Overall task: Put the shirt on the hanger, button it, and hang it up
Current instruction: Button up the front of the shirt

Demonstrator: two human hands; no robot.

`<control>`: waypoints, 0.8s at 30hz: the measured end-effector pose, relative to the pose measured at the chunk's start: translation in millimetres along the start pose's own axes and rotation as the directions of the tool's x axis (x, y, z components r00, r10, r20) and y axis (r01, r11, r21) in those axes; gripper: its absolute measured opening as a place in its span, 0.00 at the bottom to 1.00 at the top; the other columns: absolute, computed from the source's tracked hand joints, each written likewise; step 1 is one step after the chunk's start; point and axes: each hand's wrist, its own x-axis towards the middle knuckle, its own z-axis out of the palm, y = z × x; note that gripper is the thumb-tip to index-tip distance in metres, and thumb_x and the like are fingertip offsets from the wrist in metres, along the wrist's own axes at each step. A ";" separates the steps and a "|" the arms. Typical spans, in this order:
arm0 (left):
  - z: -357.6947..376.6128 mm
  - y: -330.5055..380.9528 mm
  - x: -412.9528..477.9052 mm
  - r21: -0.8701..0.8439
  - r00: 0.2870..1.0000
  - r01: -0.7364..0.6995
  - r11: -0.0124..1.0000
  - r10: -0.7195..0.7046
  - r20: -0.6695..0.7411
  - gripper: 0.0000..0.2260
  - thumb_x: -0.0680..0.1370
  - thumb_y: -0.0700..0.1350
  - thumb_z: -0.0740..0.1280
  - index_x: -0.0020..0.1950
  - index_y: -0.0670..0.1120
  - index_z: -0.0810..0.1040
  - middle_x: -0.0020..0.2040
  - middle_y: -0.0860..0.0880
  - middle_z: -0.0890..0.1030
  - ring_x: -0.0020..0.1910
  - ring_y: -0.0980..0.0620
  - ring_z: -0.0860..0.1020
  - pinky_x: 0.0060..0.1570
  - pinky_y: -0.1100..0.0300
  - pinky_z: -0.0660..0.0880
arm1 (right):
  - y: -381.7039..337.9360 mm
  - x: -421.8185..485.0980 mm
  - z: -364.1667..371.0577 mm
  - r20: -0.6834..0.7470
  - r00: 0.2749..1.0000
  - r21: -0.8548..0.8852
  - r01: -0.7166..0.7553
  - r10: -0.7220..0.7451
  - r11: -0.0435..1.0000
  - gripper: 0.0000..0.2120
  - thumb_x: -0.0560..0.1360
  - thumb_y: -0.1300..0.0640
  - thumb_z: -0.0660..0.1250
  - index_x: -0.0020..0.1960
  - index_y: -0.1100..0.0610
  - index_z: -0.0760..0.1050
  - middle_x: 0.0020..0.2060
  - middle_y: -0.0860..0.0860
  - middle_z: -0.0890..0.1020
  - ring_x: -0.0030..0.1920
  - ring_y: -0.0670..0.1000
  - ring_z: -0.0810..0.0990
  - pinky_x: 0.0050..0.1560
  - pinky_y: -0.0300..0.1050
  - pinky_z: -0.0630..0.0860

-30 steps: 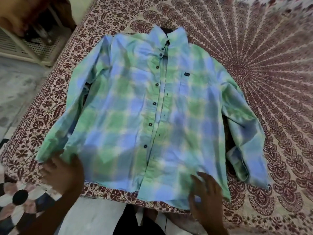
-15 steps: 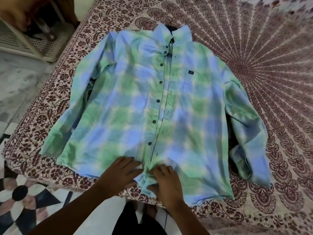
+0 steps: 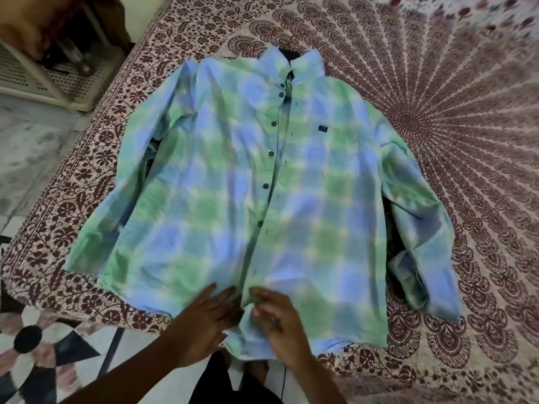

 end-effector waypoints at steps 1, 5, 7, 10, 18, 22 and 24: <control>5.2 -1.9 -3.4 0.018 0.999 0.000 1.000 -0.001 0.054 0.14 0.69 0.50 0.62 0.53 0.52 0.76 0.62 0.50 0.78 0.67 0.46 0.72 0.70 0.47 0.56 | 7.3 -3.8 5.6 0.073 0.995 -0.177 0.079 -0.067 0.981 0.09 0.73 0.44 0.65 0.48 0.45 0.79 0.57 0.33 0.77 0.57 0.44 0.75 0.59 0.40 0.71; 3.5 -4.2 -7.8 0.015 0.994 -0.002 1.000 0.000 0.109 0.13 0.75 0.56 0.61 0.53 0.53 0.78 0.66 0.50 0.75 0.71 0.46 0.66 0.67 0.46 0.60 | 17.4 -4.7 10.1 0.198 0.971 -0.510 0.216 -0.131 0.833 0.09 0.74 0.47 0.63 0.47 0.48 0.80 0.57 0.40 0.79 0.55 0.45 0.74 0.54 0.42 0.73; -4.6 -4.5 -7.8 -0.106 0.999 0.014 0.994 -0.009 0.048 0.15 0.75 0.61 0.60 0.53 0.54 0.78 0.65 0.51 0.76 0.70 0.47 0.69 0.67 0.50 0.62 | 9.5 -2.2 6.7 0.262 0.959 -0.521 0.235 -0.109 0.820 0.12 0.73 0.41 0.63 0.50 0.46 0.79 0.59 0.42 0.77 0.57 0.48 0.75 0.55 0.43 0.74; -19.5 -13.2 3.9 -0.262 0.974 0.081 0.962 -0.133 -0.183 0.15 0.77 0.58 0.59 0.52 0.52 0.80 0.57 0.53 0.81 0.62 0.51 0.76 0.65 0.60 0.65 | 2.4 8.8 -3.1 0.181 0.972 -0.538 0.228 -0.153 0.811 0.16 0.74 0.40 0.61 0.56 0.46 0.77 0.60 0.44 0.77 0.60 0.49 0.74 0.58 0.45 0.71; -19.2 -62.4 56.2 -0.113 0.972 0.218 0.969 -0.226 -0.062 0.22 0.79 0.58 0.52 0.62 0.47 0.76 0.66 0.49 0.75 0.65 0.46 0.74 0.63 0.54 0.66 | 2.3 61.0 -36.7 0.159 0.980 -0.740 0.197 -0.118 0.643 0.14 0.71 0.40 0.62 0.48 0.47 0.80 0.50 0.45 0.82 0.49 0.50 0.81 0.46 0.40 0.77; -52.5 -108.0 101.6 -0.220 0.947 0.199 0.955 -0.246 -0.209 0.20 0.81 0.54 0.52 0.50 0.48 0.82 0.49 0.51 0.83 0.47 0.51 0.81 0.48 0.57 0.76 | -20.2 140.0 -64.3 0.034 0.970 -0.752 0.182 -0.239 0.634 0.12 0.71 0.45 0.63 0.42 0.50 0.81 0.40 0.47 0.82 0.41 0.51 0.81 0.40 0.42 0.77; -75.3 -144.7 147.0 -0.193 0.927 0.190 0.963 -0.241 -0.289 0.21 0.81 0.53 0.52 0.48 0.46 0.82 0.46 0.50 0.84 0.45 0.51 0.80 0.46 0.60 0.75 | -34.1 200.1 -77.9 0.016 0.959 -0.776 0.190 -0.282 0.601 0.12 0.71 0.46 0.63 0.42 0.52 0.81 0.40 0.49 0.83 0.41 0.53 0.81 0.40 0.44 0.78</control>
